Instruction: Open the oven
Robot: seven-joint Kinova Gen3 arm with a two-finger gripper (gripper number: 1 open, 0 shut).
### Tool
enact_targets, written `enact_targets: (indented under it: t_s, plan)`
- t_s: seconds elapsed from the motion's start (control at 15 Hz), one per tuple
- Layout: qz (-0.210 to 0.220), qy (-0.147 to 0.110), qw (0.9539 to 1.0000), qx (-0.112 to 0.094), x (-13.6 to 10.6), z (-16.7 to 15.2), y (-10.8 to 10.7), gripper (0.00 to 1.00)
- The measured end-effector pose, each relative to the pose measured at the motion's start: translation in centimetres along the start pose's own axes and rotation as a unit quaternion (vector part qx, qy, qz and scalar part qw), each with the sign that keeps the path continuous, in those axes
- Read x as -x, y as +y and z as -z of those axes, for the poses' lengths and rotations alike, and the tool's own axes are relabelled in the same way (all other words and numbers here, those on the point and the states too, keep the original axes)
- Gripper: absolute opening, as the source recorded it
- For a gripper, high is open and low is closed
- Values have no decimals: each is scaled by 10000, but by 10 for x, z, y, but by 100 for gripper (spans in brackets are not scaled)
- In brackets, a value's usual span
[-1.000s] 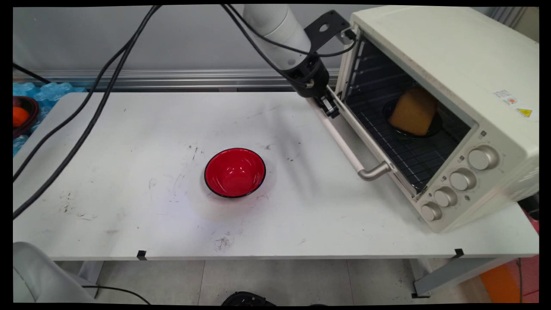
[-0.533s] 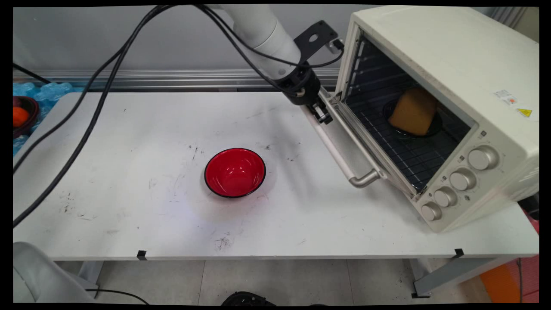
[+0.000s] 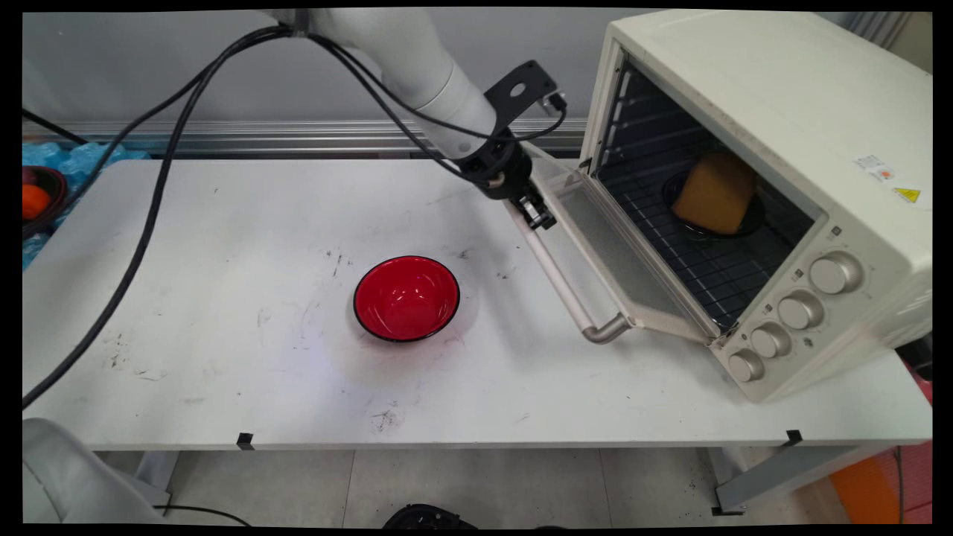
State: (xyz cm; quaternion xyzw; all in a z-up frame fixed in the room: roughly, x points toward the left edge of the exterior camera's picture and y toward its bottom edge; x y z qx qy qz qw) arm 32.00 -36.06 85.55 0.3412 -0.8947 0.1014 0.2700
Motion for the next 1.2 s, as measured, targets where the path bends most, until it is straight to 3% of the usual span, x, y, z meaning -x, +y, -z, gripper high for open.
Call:
enact_targets:
  t_s: [1.2]
  plan:
    - [-80, 310, 9995, -29, 66, 3, -4, 0]
